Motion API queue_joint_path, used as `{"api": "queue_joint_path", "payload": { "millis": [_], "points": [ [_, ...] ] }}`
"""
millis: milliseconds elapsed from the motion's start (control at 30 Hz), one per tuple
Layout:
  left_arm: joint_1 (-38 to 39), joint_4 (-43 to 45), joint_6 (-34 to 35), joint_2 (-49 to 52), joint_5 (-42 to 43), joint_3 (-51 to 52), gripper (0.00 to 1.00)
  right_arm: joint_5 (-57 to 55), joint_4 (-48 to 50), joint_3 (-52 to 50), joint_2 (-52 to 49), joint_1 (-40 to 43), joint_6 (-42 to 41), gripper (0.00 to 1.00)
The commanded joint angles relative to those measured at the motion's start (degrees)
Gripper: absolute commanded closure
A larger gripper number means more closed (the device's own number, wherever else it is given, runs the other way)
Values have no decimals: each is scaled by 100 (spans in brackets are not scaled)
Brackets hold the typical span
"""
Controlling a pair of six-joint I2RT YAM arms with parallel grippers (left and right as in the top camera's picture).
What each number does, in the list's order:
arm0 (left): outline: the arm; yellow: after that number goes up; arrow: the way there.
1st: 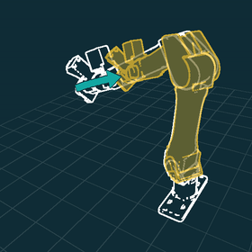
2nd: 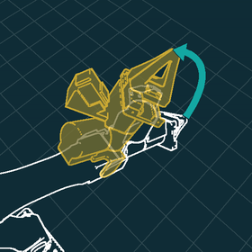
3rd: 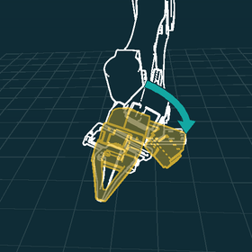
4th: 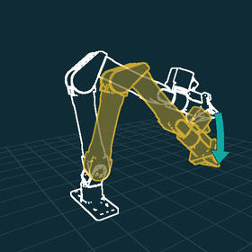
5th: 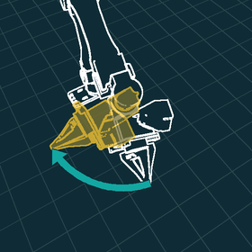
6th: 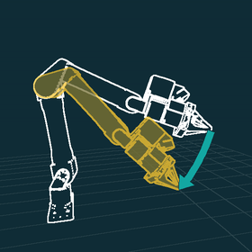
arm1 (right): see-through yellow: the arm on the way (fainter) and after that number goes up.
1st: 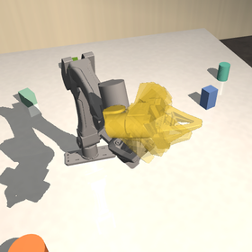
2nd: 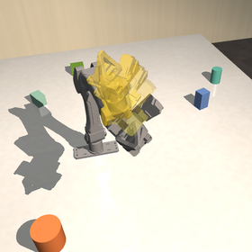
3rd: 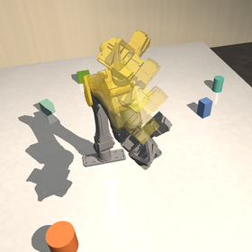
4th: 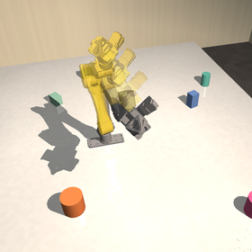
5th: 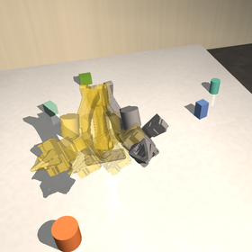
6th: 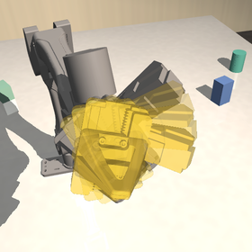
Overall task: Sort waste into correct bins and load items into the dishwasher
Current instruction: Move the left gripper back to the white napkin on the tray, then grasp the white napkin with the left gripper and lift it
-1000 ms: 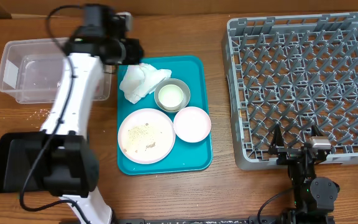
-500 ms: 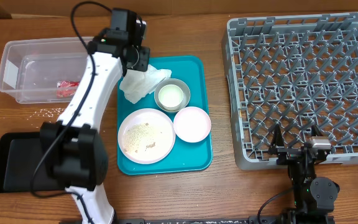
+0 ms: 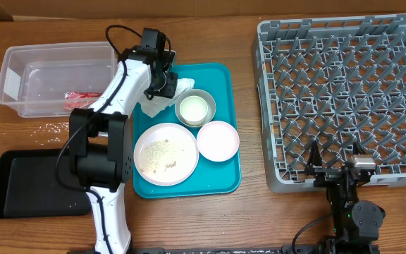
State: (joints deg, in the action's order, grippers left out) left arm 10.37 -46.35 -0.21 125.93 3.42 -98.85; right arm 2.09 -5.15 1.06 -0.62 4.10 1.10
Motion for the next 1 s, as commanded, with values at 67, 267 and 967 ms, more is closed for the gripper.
{"api": "queue_joint_path", "payload": {
  "millis": [67,267,967],
  "points": [
    [-17,-2,-48,42,-70,-63,61,-35,37,-59,46,13,24,0],
    [-17,0,-48,42,-68,-61,62,-35,35,-59,46,13,22,0],
    [-22,11,-48,63,-107,90,68,-35,37,-57,46,13,22,0]
  ]
}}
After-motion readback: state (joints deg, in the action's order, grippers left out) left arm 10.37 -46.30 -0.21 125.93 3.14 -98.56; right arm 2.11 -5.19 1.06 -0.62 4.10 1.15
